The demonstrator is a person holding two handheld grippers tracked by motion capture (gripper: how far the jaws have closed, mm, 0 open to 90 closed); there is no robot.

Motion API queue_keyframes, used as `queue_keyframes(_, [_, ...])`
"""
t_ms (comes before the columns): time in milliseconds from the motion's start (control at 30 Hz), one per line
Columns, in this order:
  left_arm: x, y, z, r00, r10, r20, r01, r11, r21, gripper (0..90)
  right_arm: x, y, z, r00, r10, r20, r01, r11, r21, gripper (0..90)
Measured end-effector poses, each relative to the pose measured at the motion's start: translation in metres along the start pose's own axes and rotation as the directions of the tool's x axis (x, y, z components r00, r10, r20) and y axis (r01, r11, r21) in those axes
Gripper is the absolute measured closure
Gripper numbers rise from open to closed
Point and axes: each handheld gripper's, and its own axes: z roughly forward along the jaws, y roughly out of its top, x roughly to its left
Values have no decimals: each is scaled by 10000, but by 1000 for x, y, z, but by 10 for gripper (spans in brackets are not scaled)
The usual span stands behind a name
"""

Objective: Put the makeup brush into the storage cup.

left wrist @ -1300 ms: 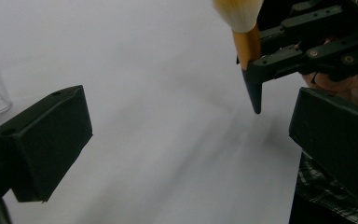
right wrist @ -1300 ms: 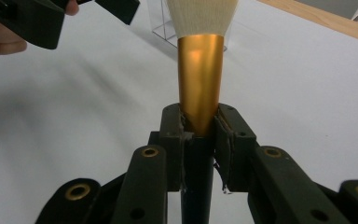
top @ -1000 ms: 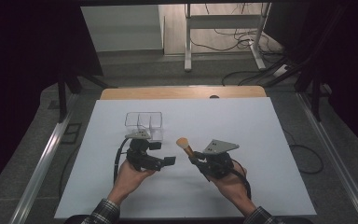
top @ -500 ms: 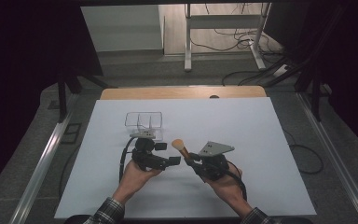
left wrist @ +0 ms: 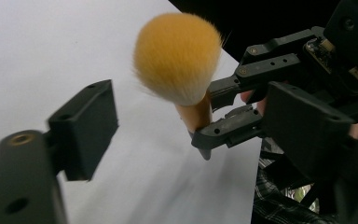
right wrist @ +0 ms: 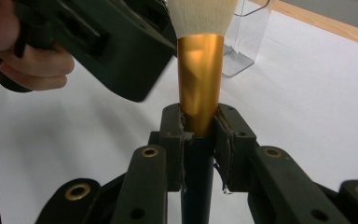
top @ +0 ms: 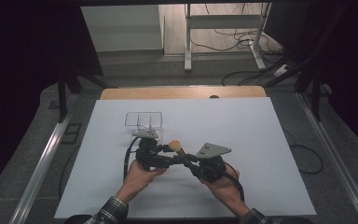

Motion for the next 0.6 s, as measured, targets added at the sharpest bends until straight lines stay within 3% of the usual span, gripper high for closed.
queue_keyframes(300, [0,0,-1,9999,-109,78,109,9999,-23,471,1,0,0,10000,-46,-7,46,10000,9,734])
queue_keyframes(600, [2,0,-3,9986,-330,411,336,9993,-132,597,3,0,1,10000,-75,-29,75,10000,3,734])
